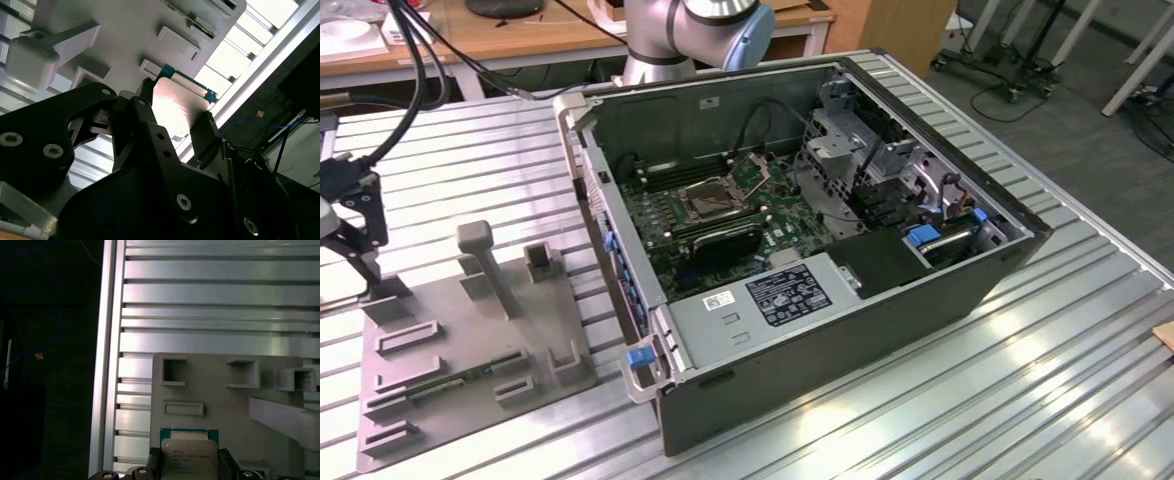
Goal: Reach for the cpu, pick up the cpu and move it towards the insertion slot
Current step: 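Pick up the cpu and move it towards the insertion slot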
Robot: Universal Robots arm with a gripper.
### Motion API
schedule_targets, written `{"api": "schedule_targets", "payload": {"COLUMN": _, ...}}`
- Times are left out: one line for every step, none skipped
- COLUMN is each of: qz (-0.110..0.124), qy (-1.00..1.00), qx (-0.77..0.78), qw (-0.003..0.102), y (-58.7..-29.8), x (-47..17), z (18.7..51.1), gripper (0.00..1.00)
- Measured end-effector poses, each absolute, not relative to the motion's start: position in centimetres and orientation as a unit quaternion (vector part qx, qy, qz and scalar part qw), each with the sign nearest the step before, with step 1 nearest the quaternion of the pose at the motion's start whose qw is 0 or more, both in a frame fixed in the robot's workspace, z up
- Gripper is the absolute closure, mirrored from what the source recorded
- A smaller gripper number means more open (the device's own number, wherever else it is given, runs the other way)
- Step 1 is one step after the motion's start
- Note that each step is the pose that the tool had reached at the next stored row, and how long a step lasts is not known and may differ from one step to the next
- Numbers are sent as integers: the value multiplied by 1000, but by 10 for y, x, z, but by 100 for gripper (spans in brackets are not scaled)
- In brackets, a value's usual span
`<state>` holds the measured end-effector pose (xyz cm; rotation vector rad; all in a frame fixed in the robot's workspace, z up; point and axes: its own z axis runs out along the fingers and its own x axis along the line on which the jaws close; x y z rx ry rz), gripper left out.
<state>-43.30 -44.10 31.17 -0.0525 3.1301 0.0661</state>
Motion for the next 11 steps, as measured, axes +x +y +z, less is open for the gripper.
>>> {"api": "schedule_targets", "payload": {"qz": 21, "qy": 1000, "qx": -17, "qw": 5, "y": -441, "x": -433, "z": 312, "gripper": 46}}
{"api": "schedule_targets", "payload": {"qz": 21, "qy": 1000, "qx": -17, "qw": 5, "y": -441, "x": -433, "z": 312, "gripper": 46}}
{"api": "schedule_targets", "payload": {"qz": 21, "qy": 1000, "qx": -17, "qw": 5, "y": -441, "x": -433, "z": 312, "gripper": 46}}
{"api": "schedule_targets", "payload": {"qz": 21, "qy": 1000, "qx": -17, "qw": 5, "y": -441, "x": -433, "z": 315, "gripper": 46}}
{"api": "schedule_targets", "payload": {"qz": 21, "qy": 1000, "qx": -17, "qw": 5, "y": -441, "x": -433, "z": 316, "gripper": 46}}
{"api": "schedule_targets", "payload": {"qz": 21, "qy": 1000, "qx": -17, "qw": 5, "y": -441, "x": -433, "z": 316, "gripper": 46}}
{"api": "schedule_targets", "payload": {"qz": 21, "qy": 1000, "qx": -17, "qw": 5, "y": -441, "x": -433, "z": 316, "gripper": 46}}
{"api": "schedule_targets", "payload": {"qz": 21, "qy": 1000, "qx": -17, "qw": 5, "y": -441, "x": -433, "z": 316, "gripper": 46}}
{"api": "schedule_targets", "payload": {"qz": 21, "qy": 1000, "qx": -17, "qw": 5, "y": -441, "x": -433, "z": 316, "gripper": 46}}
{"api": "schedule_targets", "payload": {"qz": 21, "qy": 1000, "qx": -17, "qw": 5, "y": -441, "x": -433, "z": 316, "gripper": 46}}
{"api": "schedule_targets", "payload": {"qz": 21, "qy": 1000, "qx": -17, "qw": 5, "y": -441, "x": -433, "z": 316, "gripper": 46}}
